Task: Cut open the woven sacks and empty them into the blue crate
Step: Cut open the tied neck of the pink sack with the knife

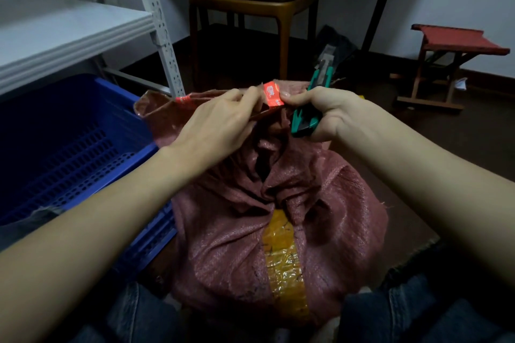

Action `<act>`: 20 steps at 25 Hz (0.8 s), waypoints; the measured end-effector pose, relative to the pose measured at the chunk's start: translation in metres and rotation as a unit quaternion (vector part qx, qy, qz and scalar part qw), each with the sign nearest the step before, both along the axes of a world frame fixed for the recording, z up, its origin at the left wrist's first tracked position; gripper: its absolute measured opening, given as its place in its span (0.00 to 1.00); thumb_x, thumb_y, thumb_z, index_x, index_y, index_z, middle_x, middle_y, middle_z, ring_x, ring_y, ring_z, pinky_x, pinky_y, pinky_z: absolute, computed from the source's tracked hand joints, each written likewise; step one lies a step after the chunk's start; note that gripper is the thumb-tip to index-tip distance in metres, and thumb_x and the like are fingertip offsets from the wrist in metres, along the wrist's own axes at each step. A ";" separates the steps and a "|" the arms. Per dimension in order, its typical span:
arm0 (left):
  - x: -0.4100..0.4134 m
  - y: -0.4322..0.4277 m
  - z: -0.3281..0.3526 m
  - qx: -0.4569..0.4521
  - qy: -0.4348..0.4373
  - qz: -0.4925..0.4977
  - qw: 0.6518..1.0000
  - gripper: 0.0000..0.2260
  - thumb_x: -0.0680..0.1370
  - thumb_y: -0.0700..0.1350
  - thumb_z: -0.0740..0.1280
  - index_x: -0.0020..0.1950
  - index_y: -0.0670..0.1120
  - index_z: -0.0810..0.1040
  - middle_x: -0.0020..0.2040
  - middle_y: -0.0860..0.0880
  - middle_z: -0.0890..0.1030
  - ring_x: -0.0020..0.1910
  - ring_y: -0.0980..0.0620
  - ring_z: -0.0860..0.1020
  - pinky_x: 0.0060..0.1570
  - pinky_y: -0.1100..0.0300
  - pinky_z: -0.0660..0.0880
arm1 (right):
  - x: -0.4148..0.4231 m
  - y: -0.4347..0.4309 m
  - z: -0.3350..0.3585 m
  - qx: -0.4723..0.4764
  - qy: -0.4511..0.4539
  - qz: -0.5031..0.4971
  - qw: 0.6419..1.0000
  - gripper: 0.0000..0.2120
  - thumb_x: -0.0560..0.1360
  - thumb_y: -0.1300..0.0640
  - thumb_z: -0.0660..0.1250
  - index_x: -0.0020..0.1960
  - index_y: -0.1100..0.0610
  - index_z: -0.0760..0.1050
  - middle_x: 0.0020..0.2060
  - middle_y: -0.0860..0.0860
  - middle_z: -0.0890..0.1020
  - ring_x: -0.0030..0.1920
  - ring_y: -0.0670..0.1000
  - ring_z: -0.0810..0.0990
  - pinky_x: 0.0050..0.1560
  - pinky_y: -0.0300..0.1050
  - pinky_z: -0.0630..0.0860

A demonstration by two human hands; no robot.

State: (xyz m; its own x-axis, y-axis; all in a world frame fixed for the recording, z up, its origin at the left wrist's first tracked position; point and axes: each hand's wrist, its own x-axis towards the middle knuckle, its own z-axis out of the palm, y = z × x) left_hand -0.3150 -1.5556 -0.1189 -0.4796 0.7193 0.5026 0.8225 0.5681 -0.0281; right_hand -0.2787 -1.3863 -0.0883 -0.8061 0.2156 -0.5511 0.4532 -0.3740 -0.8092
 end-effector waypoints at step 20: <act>-0.003 0.002 0.011 0.246 -0.220 -0.042 0.943 0.23 0.72 0.34 0.67 0.66 0.46 0.73 0.38 0.62 0.71 0.34 0.61 0.69 0.41 0.75 0.65 | 0.002 -0.003 0.004 -0.055 0.169 0.059 0.982 0.08 0.76 0.68 0.61 0.49 0.61 0.77 0.40 0.58 0.82 0.37 0.55 0.84 0.36 0.54 0.83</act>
State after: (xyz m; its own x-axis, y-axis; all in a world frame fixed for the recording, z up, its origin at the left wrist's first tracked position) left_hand -0.3183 -1.5531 -0.1081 -0.6719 0.4955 0.5505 0.7352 0.3564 0.5766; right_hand -0.2767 -1.3895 -0.0843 -0.9630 0.0645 -0.2618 0.2102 -0.4285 -0.8788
